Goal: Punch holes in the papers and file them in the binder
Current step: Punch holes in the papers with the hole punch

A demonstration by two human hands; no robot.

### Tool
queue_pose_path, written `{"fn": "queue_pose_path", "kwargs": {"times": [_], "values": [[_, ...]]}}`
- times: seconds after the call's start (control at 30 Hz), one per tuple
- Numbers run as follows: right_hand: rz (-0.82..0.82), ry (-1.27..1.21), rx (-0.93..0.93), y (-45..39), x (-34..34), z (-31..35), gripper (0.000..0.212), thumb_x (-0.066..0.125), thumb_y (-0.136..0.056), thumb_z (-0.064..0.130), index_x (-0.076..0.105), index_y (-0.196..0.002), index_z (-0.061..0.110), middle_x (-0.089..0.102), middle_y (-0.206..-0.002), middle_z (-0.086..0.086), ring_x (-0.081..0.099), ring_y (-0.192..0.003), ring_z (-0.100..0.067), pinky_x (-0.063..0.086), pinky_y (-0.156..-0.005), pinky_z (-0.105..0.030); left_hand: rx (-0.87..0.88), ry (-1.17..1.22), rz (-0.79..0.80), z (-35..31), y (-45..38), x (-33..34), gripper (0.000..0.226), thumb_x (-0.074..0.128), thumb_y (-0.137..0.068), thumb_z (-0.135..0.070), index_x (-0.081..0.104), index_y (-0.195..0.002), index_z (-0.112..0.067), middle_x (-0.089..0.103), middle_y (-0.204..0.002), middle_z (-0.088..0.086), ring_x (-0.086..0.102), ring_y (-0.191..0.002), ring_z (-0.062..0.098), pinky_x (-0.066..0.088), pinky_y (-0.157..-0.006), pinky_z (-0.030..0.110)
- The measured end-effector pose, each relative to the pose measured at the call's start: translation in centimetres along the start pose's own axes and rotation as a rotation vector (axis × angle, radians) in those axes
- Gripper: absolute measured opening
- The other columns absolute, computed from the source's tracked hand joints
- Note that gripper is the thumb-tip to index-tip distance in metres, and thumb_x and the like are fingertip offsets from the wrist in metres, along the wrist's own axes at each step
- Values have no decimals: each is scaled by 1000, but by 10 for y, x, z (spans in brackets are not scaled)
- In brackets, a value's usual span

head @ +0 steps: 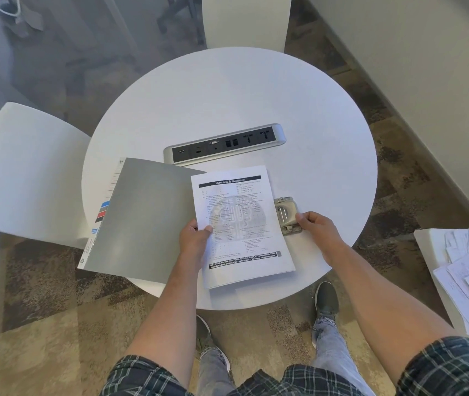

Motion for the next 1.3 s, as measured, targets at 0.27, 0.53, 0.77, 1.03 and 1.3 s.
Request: {"fn": "queue_pose_path", "kwargs": {"times": [0.27,0.53,0.77,1.03,1.3], "values": [[6,-13,13,-1,1,0,27,72,-94,43,74,-75,24,74,-85,-3,62,-82,-23,48,-80,-38,-10,9,59,0,2,16,31,63,-96,2,69,-123,-12,75,-114,8,73,-99,25,59,-85,34],[-94,-81,3,-3,3,11,41,77,-88,50,72,-77,10,70,-73,0,58,-73,-14,43,-76,-30,24,37,30,-1,10,30,27,61,-96,4,69,-116,-11,75,-110,11,71,-94,24,58,-88,37],[-147,-96,-15,-5,6,18,35,77,-93,34,60,-77,8,64,-50,12,56,-42,3,44,-54,-17,63,-65,-26,-1,16,31,22,60,-96,-3,68,-96,-23,75,-101,2,70,-92,22,58,-86,39],[-190,-96,4,-7,3,16,48,82,-87,37,46,-66,13,49,-56,5,43,-55,-12,31,-58,-27,74,-78,-88,-4,22,30,22,60,-95,-6,68,-91,-26,75,-98,0,71,-89,22,60,-80,38],[-201,-69,-14,-5,2,14,47,82,-86,41,49,-71,11,47,-55,6,37,-61,-17,29,-57,-29,78,-76,-79,-9,19,31,23,60,-95,-5,67,-93,-26,75,-99,0,71,-90,20,59,-79,36]]}}
Point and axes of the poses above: each hand's wrist, its own y-axis away from the middle knuckle, its own x-axis out of the palm, z = x × y, the point moved 10 cm from there along -y, towards the middle knuckle
